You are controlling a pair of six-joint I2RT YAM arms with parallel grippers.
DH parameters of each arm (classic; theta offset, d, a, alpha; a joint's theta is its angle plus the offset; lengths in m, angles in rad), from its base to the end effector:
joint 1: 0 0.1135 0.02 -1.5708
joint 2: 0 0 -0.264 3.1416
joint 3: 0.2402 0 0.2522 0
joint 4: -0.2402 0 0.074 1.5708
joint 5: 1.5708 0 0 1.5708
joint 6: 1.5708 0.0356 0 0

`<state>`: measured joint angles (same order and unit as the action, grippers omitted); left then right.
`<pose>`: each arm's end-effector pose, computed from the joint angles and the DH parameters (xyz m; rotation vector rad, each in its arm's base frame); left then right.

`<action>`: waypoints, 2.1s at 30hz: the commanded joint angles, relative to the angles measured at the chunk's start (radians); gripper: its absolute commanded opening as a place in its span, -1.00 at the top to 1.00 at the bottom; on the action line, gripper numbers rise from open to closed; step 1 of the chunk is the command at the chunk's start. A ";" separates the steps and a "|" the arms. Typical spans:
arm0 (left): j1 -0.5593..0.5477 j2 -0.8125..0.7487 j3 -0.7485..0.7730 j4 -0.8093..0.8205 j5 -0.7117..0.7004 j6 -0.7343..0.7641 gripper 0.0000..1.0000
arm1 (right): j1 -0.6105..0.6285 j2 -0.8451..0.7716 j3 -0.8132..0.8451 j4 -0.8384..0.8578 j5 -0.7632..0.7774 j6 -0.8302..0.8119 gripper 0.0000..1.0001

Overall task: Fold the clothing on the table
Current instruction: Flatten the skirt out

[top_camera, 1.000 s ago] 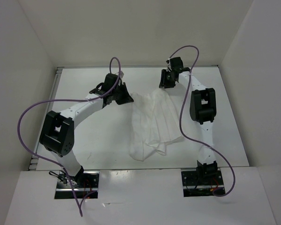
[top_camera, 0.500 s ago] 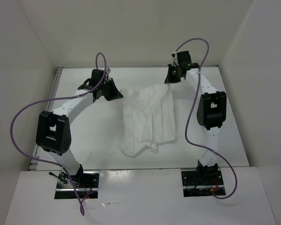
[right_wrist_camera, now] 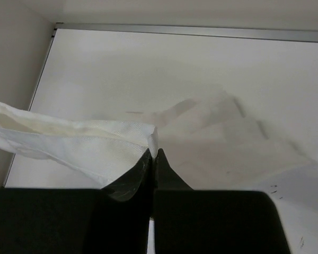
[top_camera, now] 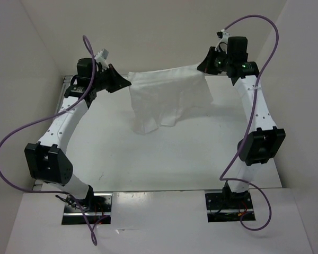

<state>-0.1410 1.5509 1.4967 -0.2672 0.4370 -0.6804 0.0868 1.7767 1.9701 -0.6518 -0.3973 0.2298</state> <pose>0.3577 -0.0660 0.3905 -0.2192 1.9677 -0.9608 0.3959 0.0483 0.4306 -0.1082 2.0400 0.6016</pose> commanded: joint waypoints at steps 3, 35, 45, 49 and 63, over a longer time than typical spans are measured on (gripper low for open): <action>0.070 0.086 0.227 -0.022 0.090 0.050 1.00 | -0.019 -0.024 0.094 -0.012 -0.032 -0.015 1.00; 0.126 0.032 0.344 -0.092 0.233 0.102 1.00 | 0.172 -0.211 0.111 -0.144 0.307 -0.035 1.00; 0.159 -0.038 0.272 -0.022 0.264 0.093 1.00 | 0.172 -0.328 -0.075 -0.028 0.262 -0.086 1.00; 0.130 -0.155 -0.054 0.066 0.255 0.073 1.00 | 0.172 -0.457 -0.400 0.066 0.171 -0.040 1.00; -0.129 -1.065 -1.012 -0.105 0.008 -0.286 1.00 | 0.432 -1.026 -1.102 -0.221 0.005 0.509 1.00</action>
<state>-0.2676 0.6643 0.4885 -0.3260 0.5133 -0.8516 0.5007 0.8497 0.8864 -0.8108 -0.3473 0.5564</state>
